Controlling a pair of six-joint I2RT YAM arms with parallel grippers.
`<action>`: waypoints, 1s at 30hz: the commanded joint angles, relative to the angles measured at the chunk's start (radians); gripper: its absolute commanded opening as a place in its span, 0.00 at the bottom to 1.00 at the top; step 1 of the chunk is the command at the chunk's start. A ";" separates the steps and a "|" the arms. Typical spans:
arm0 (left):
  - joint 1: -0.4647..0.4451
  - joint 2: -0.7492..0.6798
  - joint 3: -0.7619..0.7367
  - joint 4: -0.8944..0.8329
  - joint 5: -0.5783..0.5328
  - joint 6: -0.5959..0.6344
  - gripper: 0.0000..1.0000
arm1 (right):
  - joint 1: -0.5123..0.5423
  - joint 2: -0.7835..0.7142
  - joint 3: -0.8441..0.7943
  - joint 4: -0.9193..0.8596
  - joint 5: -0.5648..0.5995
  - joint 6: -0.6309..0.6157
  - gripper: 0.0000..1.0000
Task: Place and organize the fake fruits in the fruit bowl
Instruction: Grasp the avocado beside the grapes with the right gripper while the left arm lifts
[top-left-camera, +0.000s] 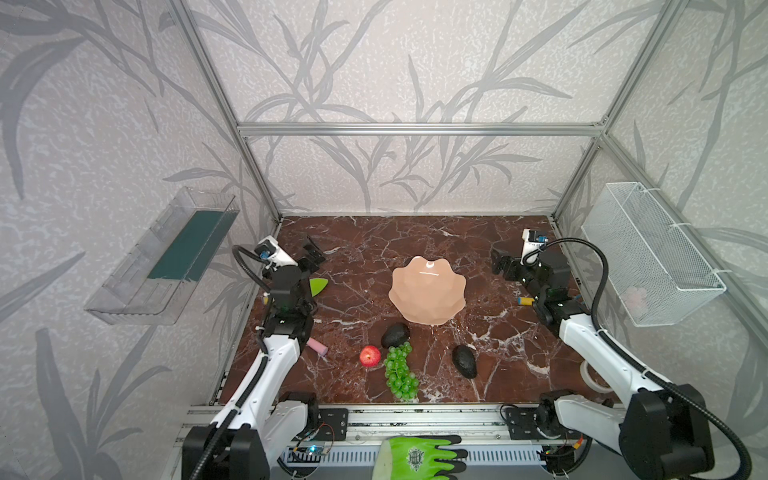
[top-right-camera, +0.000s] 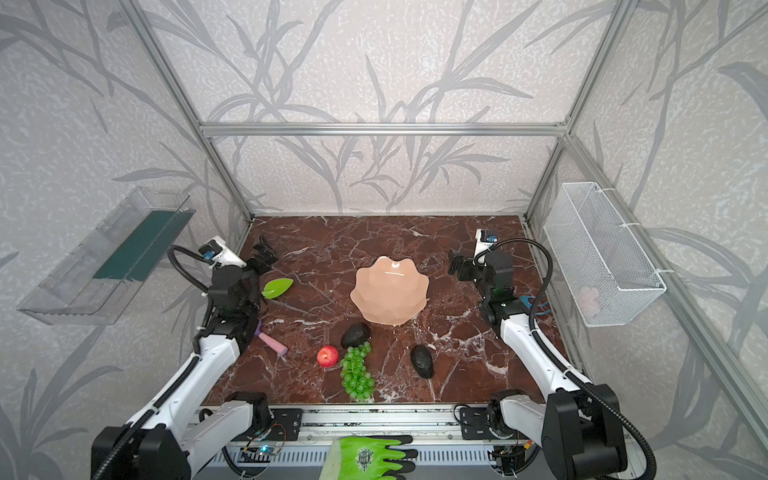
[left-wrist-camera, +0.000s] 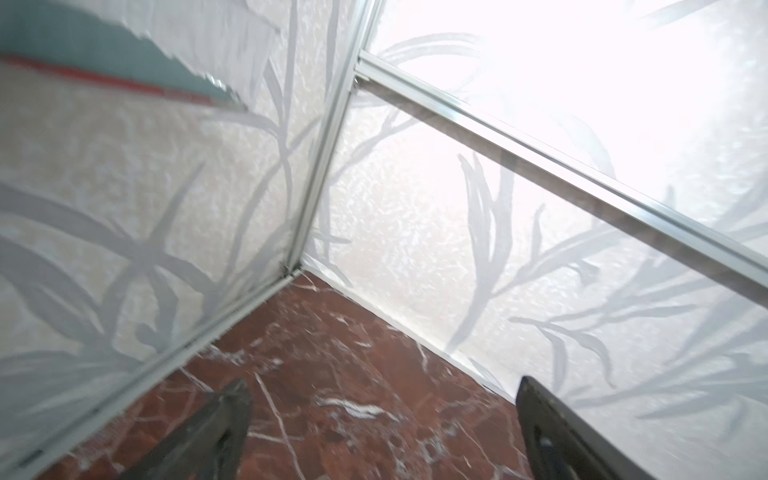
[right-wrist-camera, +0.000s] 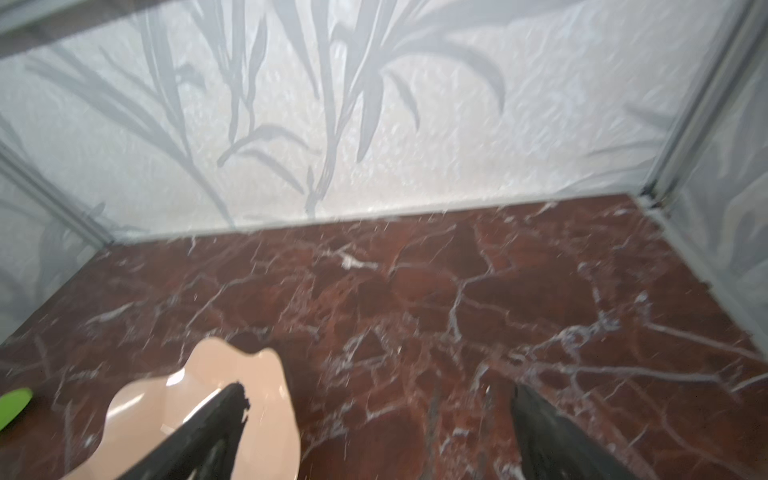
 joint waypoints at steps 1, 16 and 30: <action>-0.001 -0.027 0.045 -0.181 0.144 -0.113 0.96 | 0.047 -0.058 0.013 -0.275 -0.132 0.020 0.94; -0.001 -0.006 0.190 -0.535 0.202 -0.143 0.94 | 0.581 -0.201 -0.082 -0.729 0.162 0.211 0.93; -0.001 -0.003 0.180 -0.528 0.207 -0.150 0.95 | 0.798 -0.067 -0.135 -0.645 0.246 0.379 0.92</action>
